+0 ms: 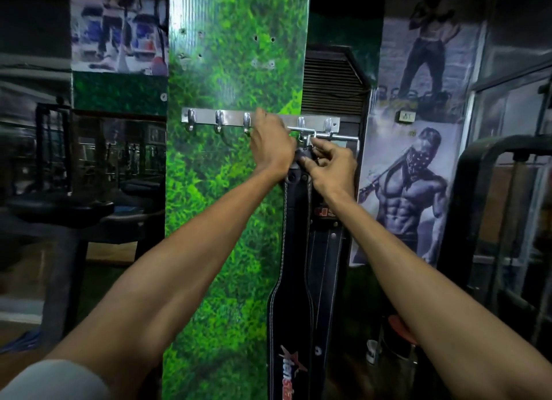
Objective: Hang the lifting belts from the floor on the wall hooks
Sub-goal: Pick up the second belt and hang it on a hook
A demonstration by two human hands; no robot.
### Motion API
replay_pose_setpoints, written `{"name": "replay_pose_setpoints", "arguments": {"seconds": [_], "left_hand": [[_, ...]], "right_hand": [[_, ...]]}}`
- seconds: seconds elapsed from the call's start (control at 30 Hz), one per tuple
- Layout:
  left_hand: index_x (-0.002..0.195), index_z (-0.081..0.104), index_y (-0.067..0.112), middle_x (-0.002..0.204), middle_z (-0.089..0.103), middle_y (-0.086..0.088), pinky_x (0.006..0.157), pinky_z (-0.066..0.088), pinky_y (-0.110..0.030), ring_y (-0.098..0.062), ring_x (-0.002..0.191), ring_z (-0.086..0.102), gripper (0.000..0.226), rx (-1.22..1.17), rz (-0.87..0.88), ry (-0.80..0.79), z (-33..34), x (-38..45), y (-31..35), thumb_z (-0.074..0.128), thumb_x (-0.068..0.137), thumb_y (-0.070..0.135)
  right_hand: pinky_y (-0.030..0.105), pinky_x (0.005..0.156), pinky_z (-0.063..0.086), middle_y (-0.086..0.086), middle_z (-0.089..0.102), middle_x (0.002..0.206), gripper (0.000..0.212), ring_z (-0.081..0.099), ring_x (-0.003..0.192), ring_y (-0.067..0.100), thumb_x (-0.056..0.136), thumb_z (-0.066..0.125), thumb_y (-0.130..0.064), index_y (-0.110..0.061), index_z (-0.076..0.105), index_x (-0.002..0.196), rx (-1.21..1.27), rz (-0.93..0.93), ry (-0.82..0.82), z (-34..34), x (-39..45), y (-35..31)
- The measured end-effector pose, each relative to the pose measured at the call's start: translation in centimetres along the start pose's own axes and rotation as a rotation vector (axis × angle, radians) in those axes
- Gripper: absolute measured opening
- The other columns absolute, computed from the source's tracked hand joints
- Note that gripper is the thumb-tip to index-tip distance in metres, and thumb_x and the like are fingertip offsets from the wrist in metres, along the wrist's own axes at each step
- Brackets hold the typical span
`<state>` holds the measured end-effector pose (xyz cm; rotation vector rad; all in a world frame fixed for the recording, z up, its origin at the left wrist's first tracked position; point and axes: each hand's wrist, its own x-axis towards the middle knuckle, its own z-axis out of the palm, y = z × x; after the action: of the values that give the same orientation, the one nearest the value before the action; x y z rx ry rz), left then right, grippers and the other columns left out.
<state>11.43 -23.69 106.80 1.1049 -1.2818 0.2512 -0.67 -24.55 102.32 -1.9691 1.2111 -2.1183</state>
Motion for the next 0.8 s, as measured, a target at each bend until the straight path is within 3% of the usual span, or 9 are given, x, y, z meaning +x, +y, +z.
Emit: {"name": "replay_pose_setpoints", "arguments": {"seconds": [0.13,0.23,0.3,0.37,0.47,0.53,0.63,0.8], "left_hand": [[0.096,0.072,0.004,0.12,0.053,-0.006,0.076,0.036,-0.009,-0.011,0.093,0.048,0.008,0.035,0.05,-0.015,0.4,-0.2,-1.1,0.071,0.092,0.011],[0.103,0.073,0.006,0.119,0.051,-0.004,0.085,0.034,-0.001,-0.007,0.096,0.044,0.013,0.013,0.104,-0.045,-0.1,-1.3,-2.1,0.07,0.092,0.011],[0.11,0.073,0.006,0.117,0.051,-0.005,0.089,0.05,-0.016,-0.013,0.095,0.053,0.021,-0.039,0.137,-0.05,-0.4,-2.0,-2.8,0.07,0.089,0.009],[0.113,0.071,0.008,0.119,0.052,-0.008,0.081,0.054,-0.027,-0.018,0.088,0.062,0.027,-0.073,0.152,-0.027,-0.8,-3.1,-3.4,0.066,0.086,0.008],[0.105,0.068,0.011,0.113,0.056,-0.007,0.075,0.05,-0.029,-0.016,0.075,0.065,0.021,-0.118,0.153,-0.028,-1.9,-5.3,-4.2,0.063,0.085,0.014],[0.098,0.067,0.012,0.104,0.06,-0.007,0.078,0.051,-0.034,-0.018,0.073,0.064,0.016,-0.126,0.16,-0.054,-2.7,-6.8,-4.9,0.063,0.083,0.016],[0.091,0.066,0.014,0.095,0.064,-0.004,0.079,0.052,-0.039,-0.022,0.074,0.064,0.012,-0.12,0.141,-0.11,-3.9,-9.1,-6.3,0.064,0.08,0.019],[0.088,0.067,0.019,0.092,0.066,0.003,0.073,0.056,-0.038,-0.017,0.074,0.064,0.008,-0.121,0.054,-0.23,-5.8,-14.6,-9.0,0.065,0.081,0.022]], "right_hand": [[0.018,0.089,0.056,-0.006,0.075,0.11,0.044,0.069,0.096,0.005,0.082,0.082,-0.015,-0.015,0.072,0.125,-0.039,0.028,-0.082,0.4,0.0,0.6],[0.023,0.095,0.056,-0.004,0.075,0.112,0.041,0.068,0.102,0.007,0.082,0.082,-0.013,-0.017,0.073,0.122,0.041,0.062,-0.104,0.6,-0.3,0.8],[0.019,0.092,0.055,-0.007,0.075,0.107,0.039,0.068,0.1,0.006,0.08,0.083,-0.01,-0.021,0.075,0.116,0.092,0.091,-0.066,0.5,-0.8,0.7],[0.012,0.086,0.054,-0.006,0.074,0.103,0.035,0.068,0.094,0.006,0.08,0.081,-0.005,-0.019,0.075,0.111,0.125,0.096,0.0,0.3,-1.7,0.4],[0.022,0.087,0.06,0.002,0.075,0.101,0.028,0.07,0.088,0.005,0.081,0.072,0.001,-0.013,0.075,0.105,0.177,0.054,0.125,-0.4,-3.8,-0.1],[0.022,0.077,0.061,0.003,0.075,0.098,0.024,0.071,0.083,0.008,0.08,0.069,-0.004,-0.014,0.075,0.101,0.122,0.012,0.171,-1.0,-5.6,-0.4],[0.032,0.067,0.062,-0.002,0.075,0.088,0.023,0.07,0.073,0.011,0.077,0.069,-0.01,-0.024,0.073,0.093,0.089,0.039,0.126,-1.6,-8.6,-0.6],[0.054,0.068,0.062,-0.007,0.074,0.086,0.025,0.07,0.072,0.014,0.076,0.072,-0.013,-0.037,0.068,0.083,0.114,0.232,0.008,-2.0,-15.0,0.8]]}}
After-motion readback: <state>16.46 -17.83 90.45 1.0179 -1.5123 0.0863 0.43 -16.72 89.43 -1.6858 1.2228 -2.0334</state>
